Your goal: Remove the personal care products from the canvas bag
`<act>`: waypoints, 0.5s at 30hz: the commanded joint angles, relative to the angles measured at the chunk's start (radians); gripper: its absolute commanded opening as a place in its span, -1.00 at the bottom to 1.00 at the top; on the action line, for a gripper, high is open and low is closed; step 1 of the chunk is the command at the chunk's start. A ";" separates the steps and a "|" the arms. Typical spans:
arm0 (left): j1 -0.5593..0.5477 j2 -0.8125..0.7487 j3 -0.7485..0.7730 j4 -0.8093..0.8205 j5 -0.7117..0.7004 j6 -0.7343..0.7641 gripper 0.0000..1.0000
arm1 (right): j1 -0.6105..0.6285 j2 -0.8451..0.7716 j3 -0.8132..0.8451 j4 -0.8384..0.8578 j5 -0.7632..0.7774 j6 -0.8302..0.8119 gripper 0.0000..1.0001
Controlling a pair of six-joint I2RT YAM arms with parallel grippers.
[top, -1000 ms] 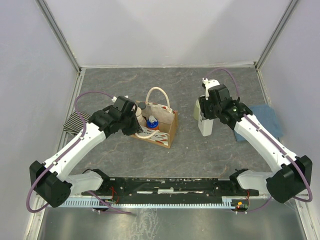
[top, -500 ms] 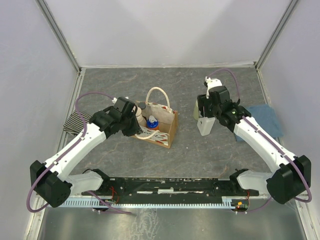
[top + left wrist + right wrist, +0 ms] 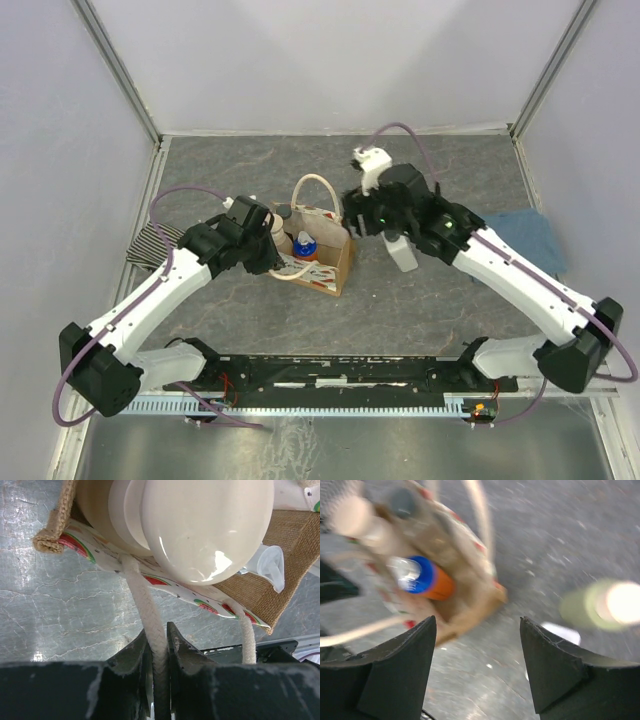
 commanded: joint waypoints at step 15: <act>0.000 -0.049 0.001 0.011 -0.010 -0.048 -0.54 | 0.141 0.327 0.317 -0.084 -0.010 -0.068 0.47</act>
